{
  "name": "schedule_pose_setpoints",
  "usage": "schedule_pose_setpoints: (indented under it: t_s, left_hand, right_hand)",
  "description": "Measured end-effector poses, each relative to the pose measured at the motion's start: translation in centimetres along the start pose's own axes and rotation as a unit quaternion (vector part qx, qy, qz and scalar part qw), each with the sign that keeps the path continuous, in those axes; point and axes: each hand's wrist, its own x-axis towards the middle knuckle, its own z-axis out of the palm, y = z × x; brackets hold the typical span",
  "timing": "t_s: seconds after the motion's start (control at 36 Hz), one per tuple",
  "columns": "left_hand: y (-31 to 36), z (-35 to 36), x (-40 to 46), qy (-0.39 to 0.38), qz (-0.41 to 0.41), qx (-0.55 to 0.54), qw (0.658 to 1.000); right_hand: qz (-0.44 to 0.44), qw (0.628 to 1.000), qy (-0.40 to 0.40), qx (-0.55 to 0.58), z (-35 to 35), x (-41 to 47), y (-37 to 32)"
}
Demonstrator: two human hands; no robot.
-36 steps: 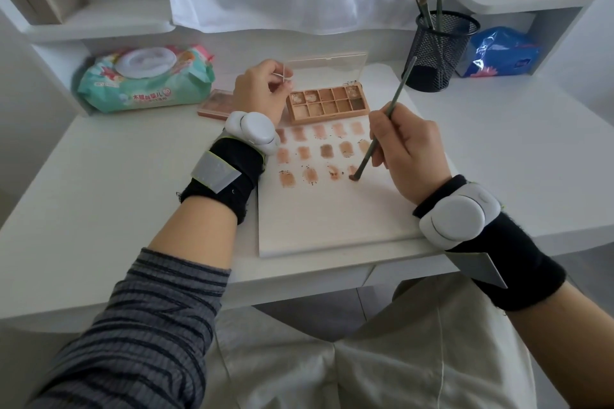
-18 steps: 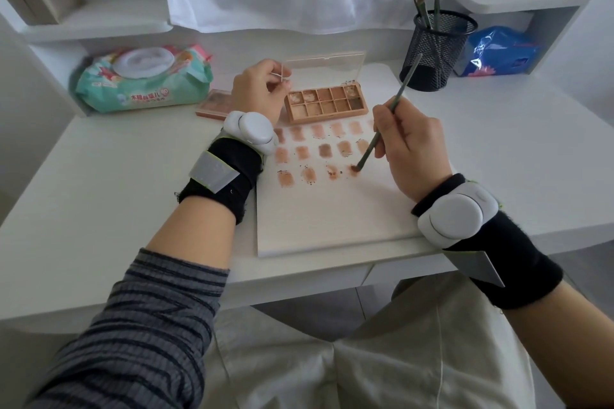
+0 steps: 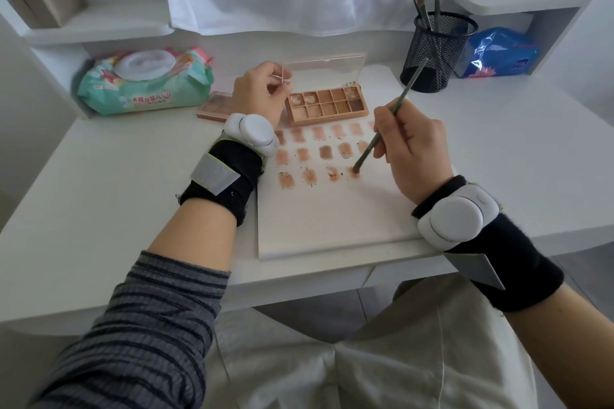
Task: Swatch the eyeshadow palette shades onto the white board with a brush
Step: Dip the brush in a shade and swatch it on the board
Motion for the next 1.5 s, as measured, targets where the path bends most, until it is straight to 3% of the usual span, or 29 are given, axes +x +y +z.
schedule_pose_setpoints:
  t_s: [0.83, 1.0, 1.17, 1.33, 1.5]
  left_hand:
    - [0.1, -0.1, 0.0, -0.003, -0.011, 0.005, 1.000]
    - [0.0, 0.0, 0.0, 0.000, -0.010, 0.010, 1.000]
    - [0.0, 0.1, 0.0, 0.001, -0.009, 0.010, 1.000]
    - [0.1, 0.0, -0.1, 0.002, -0.006, 0.009, 1.000]
    - [0.2, -0.1, -0.2, -0.003, -0.010, 0.005, 1.000]
  right_hand:
    - [-0.001, 1.000, 0.002, 0.021, 0.0, -0.1, -0.1]
    - [-0.003, 0.999, -0.039, 0.006, 0.1, -0.1, -0.1]
    - [-0.004, 0.999, -0.013, 0.030, 0.0, -0.2, -0.1]
    - [-0.008, 0.999, -0.045, 0.007, 0.1, -0.2, 0.0]
    - [-0.010, 0.996, 0.034, 0.076, -0.3, 0.8, -0.4]
